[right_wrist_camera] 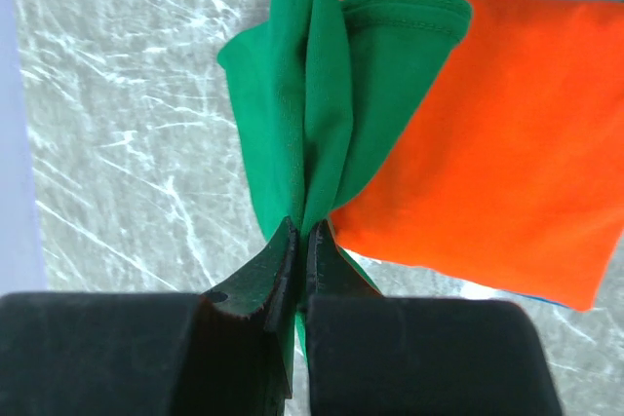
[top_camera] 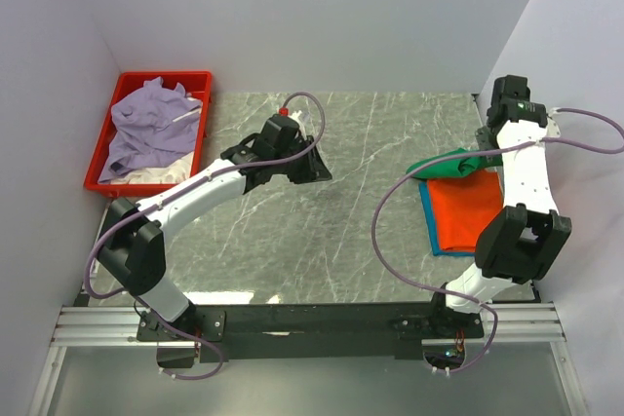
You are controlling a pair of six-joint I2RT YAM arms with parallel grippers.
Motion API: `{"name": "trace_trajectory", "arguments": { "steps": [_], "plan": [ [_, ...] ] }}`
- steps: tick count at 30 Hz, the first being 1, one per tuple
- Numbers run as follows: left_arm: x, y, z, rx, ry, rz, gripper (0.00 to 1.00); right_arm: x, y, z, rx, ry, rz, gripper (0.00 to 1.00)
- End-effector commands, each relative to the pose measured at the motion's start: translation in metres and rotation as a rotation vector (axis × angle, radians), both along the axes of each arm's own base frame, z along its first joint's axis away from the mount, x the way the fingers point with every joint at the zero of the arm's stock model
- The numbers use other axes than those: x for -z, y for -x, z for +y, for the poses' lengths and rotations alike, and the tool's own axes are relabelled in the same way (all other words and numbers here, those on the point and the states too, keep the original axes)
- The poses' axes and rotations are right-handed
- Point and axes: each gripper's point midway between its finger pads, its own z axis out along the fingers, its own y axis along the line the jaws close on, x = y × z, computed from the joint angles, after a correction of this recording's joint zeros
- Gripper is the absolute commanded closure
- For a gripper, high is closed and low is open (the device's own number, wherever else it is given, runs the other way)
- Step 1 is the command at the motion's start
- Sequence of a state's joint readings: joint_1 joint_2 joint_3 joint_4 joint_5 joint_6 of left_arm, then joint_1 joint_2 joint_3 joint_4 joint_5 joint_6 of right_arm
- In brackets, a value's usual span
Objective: Fold and stack the t-shirts
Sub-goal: Neatly place the folded tshirt to the corner
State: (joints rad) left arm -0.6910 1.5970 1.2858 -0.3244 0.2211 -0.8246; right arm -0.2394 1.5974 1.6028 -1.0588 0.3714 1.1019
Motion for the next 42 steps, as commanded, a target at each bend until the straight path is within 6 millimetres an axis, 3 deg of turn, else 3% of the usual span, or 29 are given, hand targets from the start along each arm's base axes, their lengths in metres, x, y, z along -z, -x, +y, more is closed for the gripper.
{"name": "trace_trajectory", "arguments": {
  "steps": [1,26,42],
  "plan": [
    [-0.026,-0.005,-0.010,0.010,0.028,-0.062,0.74,-0.028,0.008,-0.009,0.001,0.035,-0.049,1.00],
    [-0.029,-0.007,-0.020,0.019,0.006,-0.068,0.74,-0.083,-0.009,-0.021,-0.077,0.138,-0.207,1.00],
    [-0.023,-0.008,-0.024,0.025,0.006,-0.058,0.74,-0.100,0.003,-0.030,-0.024,0.205,-0.250,1.00]
  ]
}}
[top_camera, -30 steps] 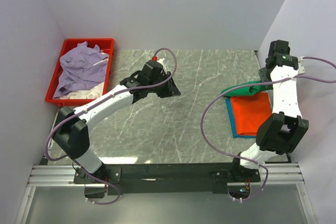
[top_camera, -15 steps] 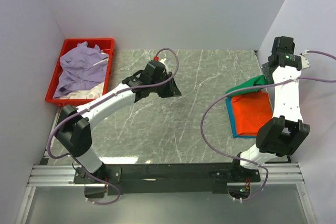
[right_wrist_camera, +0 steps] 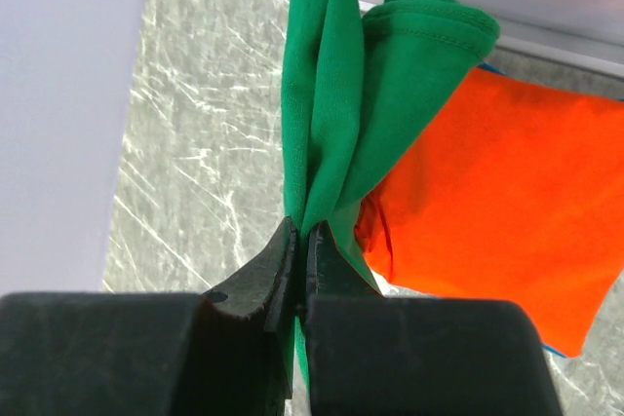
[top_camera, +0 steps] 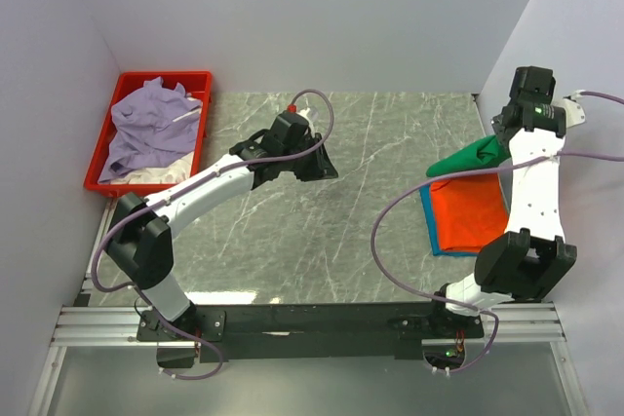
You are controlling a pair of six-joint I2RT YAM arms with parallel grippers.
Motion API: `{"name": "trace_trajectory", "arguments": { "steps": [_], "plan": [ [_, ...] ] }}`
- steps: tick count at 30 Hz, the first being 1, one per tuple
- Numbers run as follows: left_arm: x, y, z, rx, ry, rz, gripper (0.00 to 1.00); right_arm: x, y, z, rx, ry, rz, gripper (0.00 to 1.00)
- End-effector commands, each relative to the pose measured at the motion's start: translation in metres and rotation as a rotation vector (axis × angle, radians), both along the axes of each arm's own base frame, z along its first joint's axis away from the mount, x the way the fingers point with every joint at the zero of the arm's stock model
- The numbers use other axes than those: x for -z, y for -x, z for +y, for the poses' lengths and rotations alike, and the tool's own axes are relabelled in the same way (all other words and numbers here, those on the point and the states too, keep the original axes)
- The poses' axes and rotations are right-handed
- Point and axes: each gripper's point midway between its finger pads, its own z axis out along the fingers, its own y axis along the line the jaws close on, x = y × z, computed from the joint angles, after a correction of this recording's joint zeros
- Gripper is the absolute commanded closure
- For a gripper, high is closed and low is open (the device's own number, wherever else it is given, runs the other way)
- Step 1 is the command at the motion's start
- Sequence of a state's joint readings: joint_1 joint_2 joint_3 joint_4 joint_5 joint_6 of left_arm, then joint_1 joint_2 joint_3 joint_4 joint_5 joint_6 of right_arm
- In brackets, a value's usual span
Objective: Fold and stack the t-shirts
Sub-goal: Neatly place the folded tshirt to the corner
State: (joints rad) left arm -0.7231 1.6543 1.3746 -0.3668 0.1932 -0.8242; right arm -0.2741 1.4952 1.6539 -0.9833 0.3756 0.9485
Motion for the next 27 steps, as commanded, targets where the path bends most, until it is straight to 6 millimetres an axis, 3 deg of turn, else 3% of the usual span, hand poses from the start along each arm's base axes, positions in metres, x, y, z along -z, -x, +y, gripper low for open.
{"name": "trace_trajectory", "arguments": {
  "steps": [1,10,12,14,15,16,18,19,20,21,24,27],
  "plan": [
    [-0.019,-0.005,-0.007,0.015,0.025,-0.056,0.74,-0.036,0.003,-0.013,0.052,0.069,-0.109,1.00],
    [-0.015,-0.001,-0.008,0.018,0.029,-0.047,0.74,-0.021,0.022,-0.010,0.061,0.073,-0.083,1.00],
    [-0.014,0.000,-0.010,0.023,0.031,-0.048,0.74,-0.020,0.032,-0.010,0.073,0.079,-0.071,1.00],
    [-0.014,0.002,-0.010,0.024,0.034,-0.047,0.74,-0.003,0.053,-0.006,0.081,0.064,-0.004,1.00],
    [-0.013,0.003,-0.011,0.027,0.033,-0.045,0.74,-0.007,0.055,-0.005,0.089,0.063,-0.022,1.00],
    [-0.012,0.004,-0.011,0.029,0.035,-0.044,0.74,0.011,0.068,0.001,0.088,0.031,0.035,1.00],
    [-0.012,0.006,-0.013,0.036,0.039,-0.046,0.74,0.021,0.085,0.009,0.090,0.001,0.057,0.69],
    [-0.010,0.007,-0.012,0.035,0.041,-0.043,0.74,0.041,0.097,0.020,0.068,-0.040,0.086,0.48],
    [-0.009,0.009,-0.013,0.039,0.044,-0.042,0.74,0.052,0.102,0.024,0.042,-0.049,0.101,0.40],
    [-0.011,0.011,-0.013,0.042,0.051,-0.046,0.73,0.076,0.107,0.030,0.020,-0.072,0.127,0.37],
    [-0.013,0.015,-0.011,0.044,0.065,-0.050,0.73,0.101,0.115,0.042,-0.041,-0.096,0.141,0.32],
    [-0.016,0.019,-0.006,0.037,0.071,-0.061,0.72,0.111,0.112,0.049,-0.114,-0.109,0.145,0.30]
  ]
}}
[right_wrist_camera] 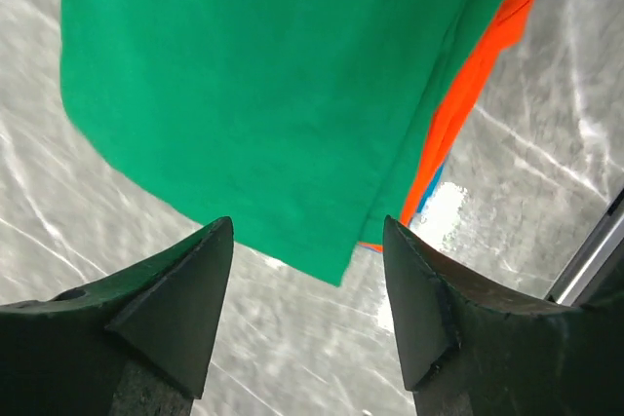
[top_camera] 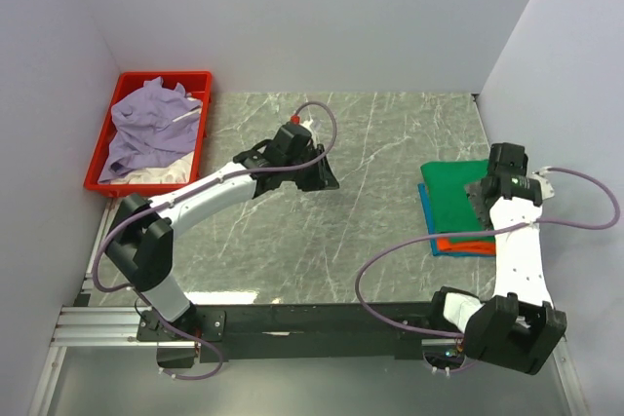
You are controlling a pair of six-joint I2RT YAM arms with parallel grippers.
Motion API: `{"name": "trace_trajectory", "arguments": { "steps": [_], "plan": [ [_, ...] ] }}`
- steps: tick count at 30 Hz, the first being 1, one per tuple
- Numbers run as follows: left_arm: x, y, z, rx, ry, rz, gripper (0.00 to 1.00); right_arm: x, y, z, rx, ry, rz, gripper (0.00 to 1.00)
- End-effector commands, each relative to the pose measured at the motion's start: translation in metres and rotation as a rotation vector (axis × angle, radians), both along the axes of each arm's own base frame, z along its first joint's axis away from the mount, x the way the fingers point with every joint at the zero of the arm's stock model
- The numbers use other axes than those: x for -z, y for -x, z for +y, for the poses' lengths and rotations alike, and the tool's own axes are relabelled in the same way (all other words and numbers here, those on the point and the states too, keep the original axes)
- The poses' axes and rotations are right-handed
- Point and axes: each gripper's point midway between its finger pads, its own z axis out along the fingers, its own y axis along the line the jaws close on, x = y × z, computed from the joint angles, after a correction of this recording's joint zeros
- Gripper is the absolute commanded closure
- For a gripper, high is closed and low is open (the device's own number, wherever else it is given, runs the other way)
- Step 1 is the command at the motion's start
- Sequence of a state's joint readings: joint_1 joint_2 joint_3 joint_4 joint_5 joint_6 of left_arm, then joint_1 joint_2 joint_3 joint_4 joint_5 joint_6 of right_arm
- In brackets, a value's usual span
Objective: Fold and stack the t-shirts
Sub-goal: Neatly place the folded tshirt to the corner, then reset both grippers
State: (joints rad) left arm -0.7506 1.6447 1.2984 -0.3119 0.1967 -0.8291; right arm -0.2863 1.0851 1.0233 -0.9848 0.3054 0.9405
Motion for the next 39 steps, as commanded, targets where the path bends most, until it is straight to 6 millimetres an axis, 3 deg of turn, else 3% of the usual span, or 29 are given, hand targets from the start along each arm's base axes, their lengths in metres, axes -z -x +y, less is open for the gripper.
{"name": "trace_trajectory", "arguments": {
  "steps": [1,9,12,13,15,16,20,22,24,25,31,35,39],
  "plan": [
    [-0.032,0.005,0.001,0.005,0.070,-0.071,0.72,-0.001,-0.019,0.007,-0.097,-0.011,-0.072,0.30],
    [-0.042,0.012,0.026,-0.066,0.065,-0.122,0.70,0.003,-0.037,0.039,-0.309,-0.021,-0.164,0.28],
    [-0.041,0.016,0.041,-0.113,0.044,-0.132,0.70,-0.005,-0.044,0.070,-0.416,0.023,-0.197,0.23],
    [-0.033,0.019,0.048,-0.124,0.030,-0.124,0.70,-0.007,-0.046,0.101,-0.519,0.027,-0.202,0.21],
    [-0.039,0.022,0.062,-0.169,0.031,-0.156,0.71,-0.007,-0.047,0.124,-0.583,0.034,-0.213,0.21],
    [-0.026,0.029,0.069,-0.175,0.012,-0.136,0.71,-0.006,-0.045,0.149,-0.673,0.011,-0.221,0.21],
    [-0.009,0.040,0.097,-0.249,-0.018,-0.140,0.71,-0.004,-0.037,0.206,-0.871,-0.027,-0.293,0.18],
    [0.006,0.050,0.110,-0.270,-0.028,-0.134,0.71,0.000,-0.033,0.218,-0.918,-0.006,-0.310,0.17],
    [0.006,0.055,0.118,-0.299,0.004,-0.140,0.71,0.003,-0.023,0.236,-0.980,0.000,-0.314,0.16],
    [0.019,0.060,0.122,-0.305,-0.007,-0.126,0.71,0.005,-0.020,0.243,-1.002,0.000,-0.312,0.16],
    [0.034,0.072,0.145,-0.356,-0.017,-0.133,0.71,0.022,0.004,0.274,-1.125,0.012,-0.320,0.15],
    [0.034,0.078,0.152,-0.368,0.013,-0.155,0.71,0.034,0.011,0.276,-1.150,0.015,-0.315,0.15],
    [0.037,0.080,0.158,-0.378,0.007,-0.162,0.72,0.032,0.011,0.277,-1.163,0.017,-0.335,0.15]
  ]
}}
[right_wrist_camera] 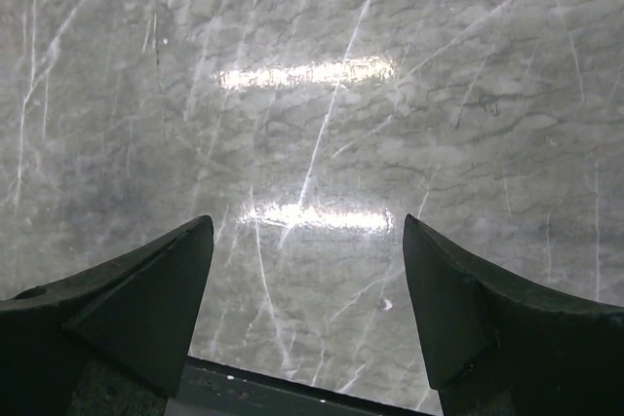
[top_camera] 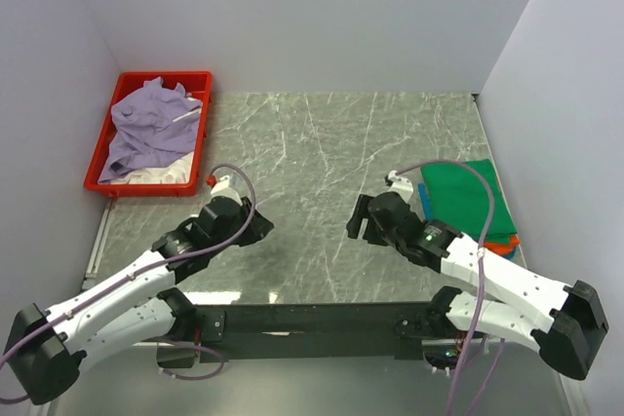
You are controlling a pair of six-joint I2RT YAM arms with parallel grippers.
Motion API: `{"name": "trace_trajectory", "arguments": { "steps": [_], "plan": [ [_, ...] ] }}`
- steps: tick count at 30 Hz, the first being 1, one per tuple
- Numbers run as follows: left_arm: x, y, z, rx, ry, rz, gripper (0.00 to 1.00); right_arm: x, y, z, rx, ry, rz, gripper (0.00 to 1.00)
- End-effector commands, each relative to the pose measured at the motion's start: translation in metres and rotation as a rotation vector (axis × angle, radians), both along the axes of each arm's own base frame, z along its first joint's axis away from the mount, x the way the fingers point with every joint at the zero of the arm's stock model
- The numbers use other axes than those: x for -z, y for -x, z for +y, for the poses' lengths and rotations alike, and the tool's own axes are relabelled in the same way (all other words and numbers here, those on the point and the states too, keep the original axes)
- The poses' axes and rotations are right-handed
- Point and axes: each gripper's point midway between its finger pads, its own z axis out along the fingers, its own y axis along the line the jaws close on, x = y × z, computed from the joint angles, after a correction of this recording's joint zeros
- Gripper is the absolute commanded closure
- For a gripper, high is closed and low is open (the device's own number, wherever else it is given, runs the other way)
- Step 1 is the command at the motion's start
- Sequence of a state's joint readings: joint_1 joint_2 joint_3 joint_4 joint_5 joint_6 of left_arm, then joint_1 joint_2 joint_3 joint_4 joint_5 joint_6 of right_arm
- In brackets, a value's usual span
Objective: Fold and stack the t-shirts
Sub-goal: Reset both grippers
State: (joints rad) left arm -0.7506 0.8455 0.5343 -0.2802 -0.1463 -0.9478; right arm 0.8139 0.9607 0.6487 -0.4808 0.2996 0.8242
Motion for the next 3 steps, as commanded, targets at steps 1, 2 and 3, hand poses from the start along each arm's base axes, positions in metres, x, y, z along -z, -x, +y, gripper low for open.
{"name": "trace_trajectory", "arguments": {
  "steps": [1,2,3],
  "plan": [
    [-0.0129,-0.0069,0.0010,-0.033,0.034,-0.053,0.72,-0.0170,-0.0115,0.0038,0.019,-0.040,-0.084,0.15],
    [-0.0166,-0.0069,0.0011,-0.036,0.045,-0.063,0.72,-0.0176,-0.0116,0.0041,0.017,-0.038,-0.087,0.15],
    [-0.0170,-0.0067,0.0020,-0.039,0.048,-0.067,0.71,-0.0181,-0.0119,0.0035,0.017,-0.036,-0.090,0.15]
  ]
}}
